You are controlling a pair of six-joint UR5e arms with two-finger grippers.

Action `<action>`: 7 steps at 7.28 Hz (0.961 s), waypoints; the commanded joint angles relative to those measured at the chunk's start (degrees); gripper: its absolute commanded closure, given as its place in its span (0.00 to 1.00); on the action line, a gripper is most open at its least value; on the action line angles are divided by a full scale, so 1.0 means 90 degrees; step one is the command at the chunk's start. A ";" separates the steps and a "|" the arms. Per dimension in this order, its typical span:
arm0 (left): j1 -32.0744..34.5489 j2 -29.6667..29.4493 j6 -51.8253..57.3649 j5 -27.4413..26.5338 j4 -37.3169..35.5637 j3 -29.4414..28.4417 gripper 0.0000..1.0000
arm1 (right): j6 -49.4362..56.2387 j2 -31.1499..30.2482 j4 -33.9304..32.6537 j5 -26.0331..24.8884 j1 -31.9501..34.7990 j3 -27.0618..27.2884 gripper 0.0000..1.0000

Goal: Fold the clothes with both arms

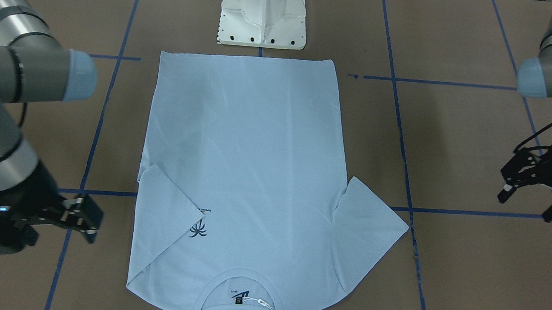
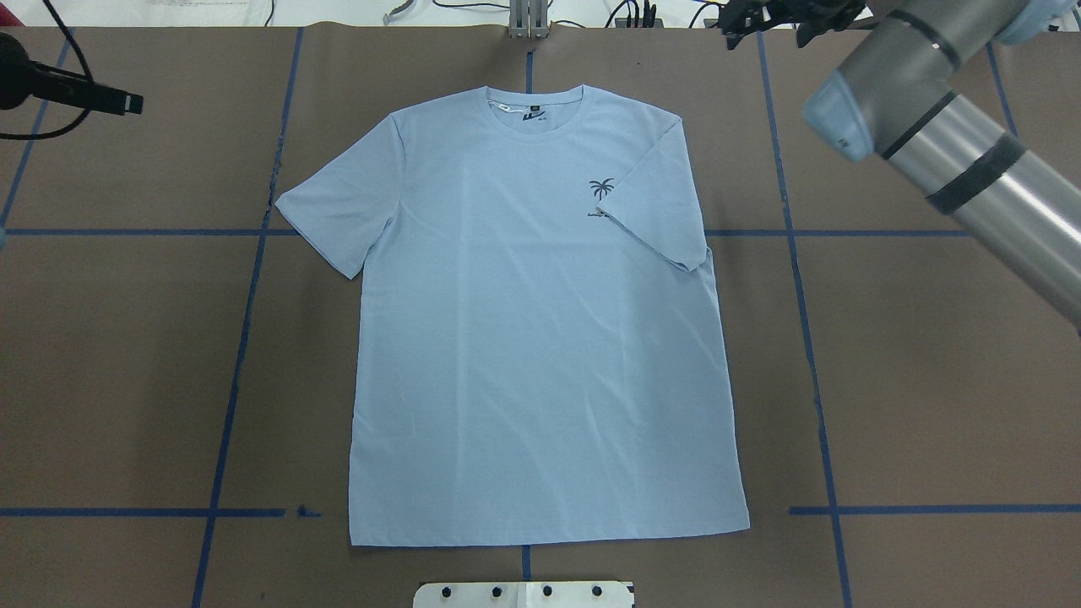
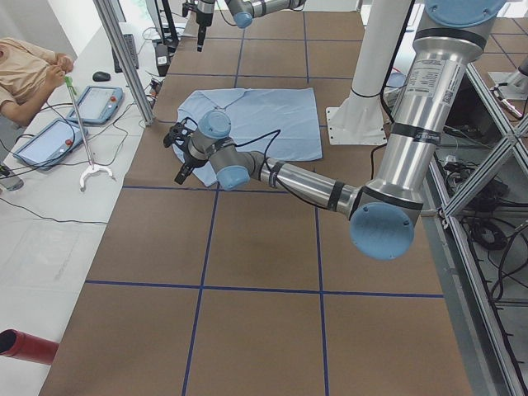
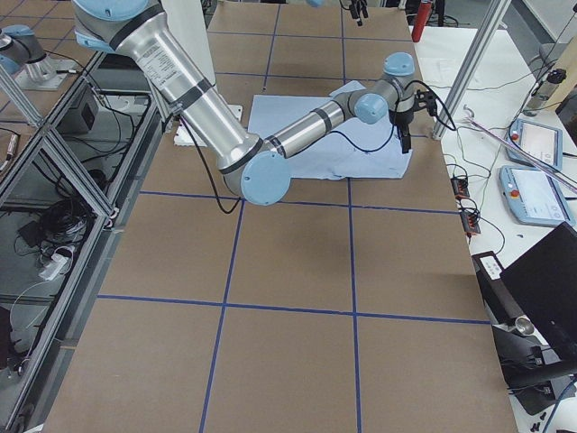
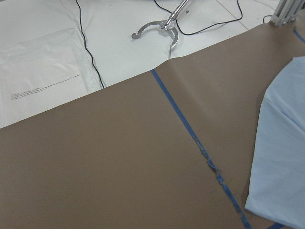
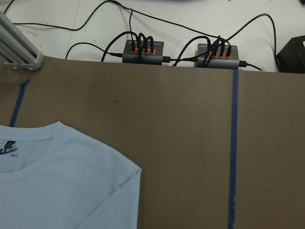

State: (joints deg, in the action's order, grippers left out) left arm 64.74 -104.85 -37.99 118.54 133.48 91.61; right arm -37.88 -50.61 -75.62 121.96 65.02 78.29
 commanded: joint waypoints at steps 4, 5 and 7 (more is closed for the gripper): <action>-0.1723 -0.0672 -0.2543 -0.1801 0.1064 -0.1376 0.36 | 0.1914 -0.1027 0.0081 0.0844 0.1077 0.0002 0.00; -0.1841 -0.0945 -0.2681 -0.1969 0.1309 -0.1912 0.40 | 0.1904 -0.1027 0.0081 0.0844 0.1077 0.0012 0.00; -0.1862 -0.1035 -0.2673 -0.2125 0.1467 -0.2268 0.41 | 0.1875 -0.1027 0.0081 0.0844 0.1077 0.0012 0.00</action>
State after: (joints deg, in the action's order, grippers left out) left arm 48.35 -113.46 -61.75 100.87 145.70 73.39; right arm -20.83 -59.83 -74.88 129.55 74.69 78.38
